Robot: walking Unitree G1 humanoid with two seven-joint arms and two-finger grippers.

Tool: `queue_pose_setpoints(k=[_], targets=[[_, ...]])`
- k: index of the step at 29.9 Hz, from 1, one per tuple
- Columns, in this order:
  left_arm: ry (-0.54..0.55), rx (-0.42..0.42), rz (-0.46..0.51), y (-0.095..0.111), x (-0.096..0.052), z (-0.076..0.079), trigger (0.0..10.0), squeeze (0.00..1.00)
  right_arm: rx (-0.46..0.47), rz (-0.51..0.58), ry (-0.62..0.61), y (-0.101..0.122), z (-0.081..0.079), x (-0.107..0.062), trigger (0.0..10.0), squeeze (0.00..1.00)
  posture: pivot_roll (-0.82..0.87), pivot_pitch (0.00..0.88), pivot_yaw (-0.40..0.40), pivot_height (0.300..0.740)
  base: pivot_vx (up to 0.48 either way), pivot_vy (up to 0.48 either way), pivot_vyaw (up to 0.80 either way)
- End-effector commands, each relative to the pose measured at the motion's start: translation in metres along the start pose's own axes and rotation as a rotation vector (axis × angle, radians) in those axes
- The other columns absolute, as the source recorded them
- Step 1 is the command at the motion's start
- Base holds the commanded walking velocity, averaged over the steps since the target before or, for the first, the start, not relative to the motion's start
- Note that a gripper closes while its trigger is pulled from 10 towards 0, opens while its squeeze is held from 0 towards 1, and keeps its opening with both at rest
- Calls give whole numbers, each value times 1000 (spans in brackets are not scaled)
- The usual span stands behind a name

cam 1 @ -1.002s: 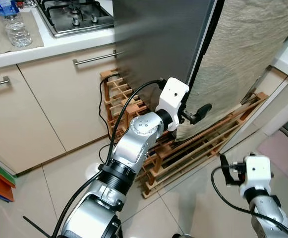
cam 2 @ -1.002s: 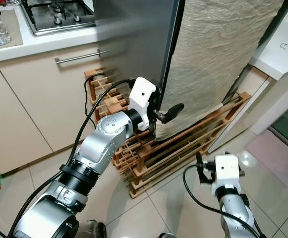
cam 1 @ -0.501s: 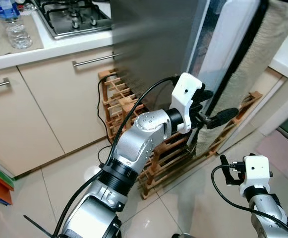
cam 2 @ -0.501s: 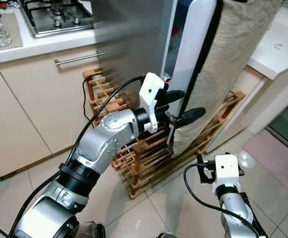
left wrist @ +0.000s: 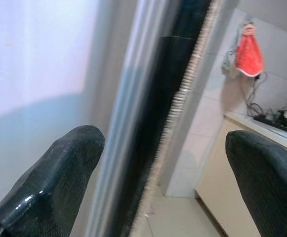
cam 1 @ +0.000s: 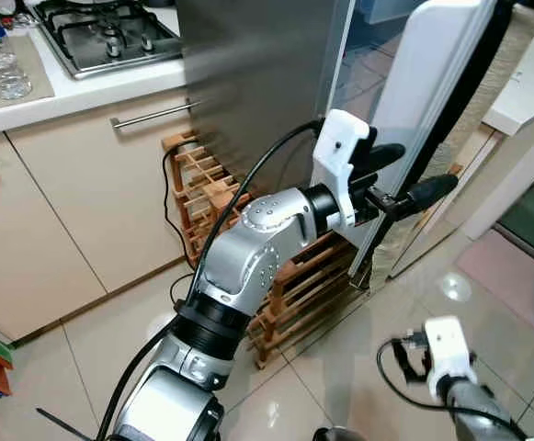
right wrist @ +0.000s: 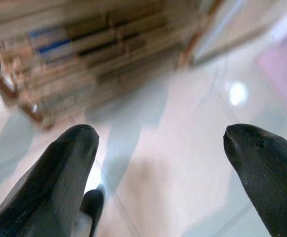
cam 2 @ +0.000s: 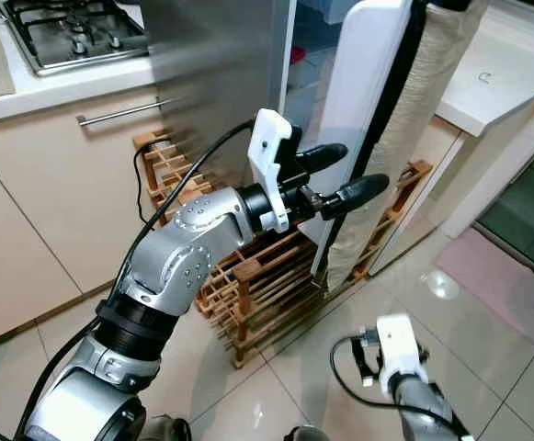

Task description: Restocking fridge

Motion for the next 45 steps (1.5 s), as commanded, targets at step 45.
queue_pose_setpoints(k=[45], targets=[[-22,-30,10,7,10,10,10000,0,-108,103,520,116,-72,35,10000,0,35,44,-23,728,0,0,0]])
Point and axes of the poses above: a point about 5 cm out from each wrist's last joint towards the gripper, its own x axis pointing out of the wrist towards the gripper, its own y axis along the axis of the wrist's last joint, z = x × y, the point moved 1 cm from there along x, pointing out of the wrist towards the gripper, and after that the axes turned 13 degrees about -x, right-handed, at the moved point
